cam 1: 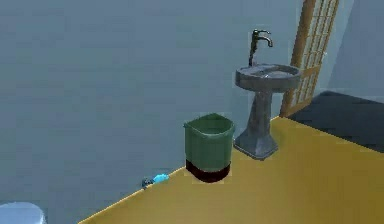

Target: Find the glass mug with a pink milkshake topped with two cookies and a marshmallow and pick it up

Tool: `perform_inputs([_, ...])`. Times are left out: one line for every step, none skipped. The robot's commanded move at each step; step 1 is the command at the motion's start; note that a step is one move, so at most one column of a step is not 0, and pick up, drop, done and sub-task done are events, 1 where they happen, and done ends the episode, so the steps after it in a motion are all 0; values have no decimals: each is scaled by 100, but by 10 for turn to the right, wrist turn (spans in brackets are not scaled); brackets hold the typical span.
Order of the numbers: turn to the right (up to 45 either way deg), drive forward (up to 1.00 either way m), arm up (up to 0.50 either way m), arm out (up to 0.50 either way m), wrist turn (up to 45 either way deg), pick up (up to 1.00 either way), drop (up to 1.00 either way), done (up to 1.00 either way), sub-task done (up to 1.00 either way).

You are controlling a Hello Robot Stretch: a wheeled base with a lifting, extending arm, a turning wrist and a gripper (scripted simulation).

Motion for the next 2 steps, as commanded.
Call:
perform_inputs([450, 0, 0, 0, 0, 0, 0, 0, 0])
perform_inputs([60, 0, 0, 0, 0, 0, 0, 0, 0])
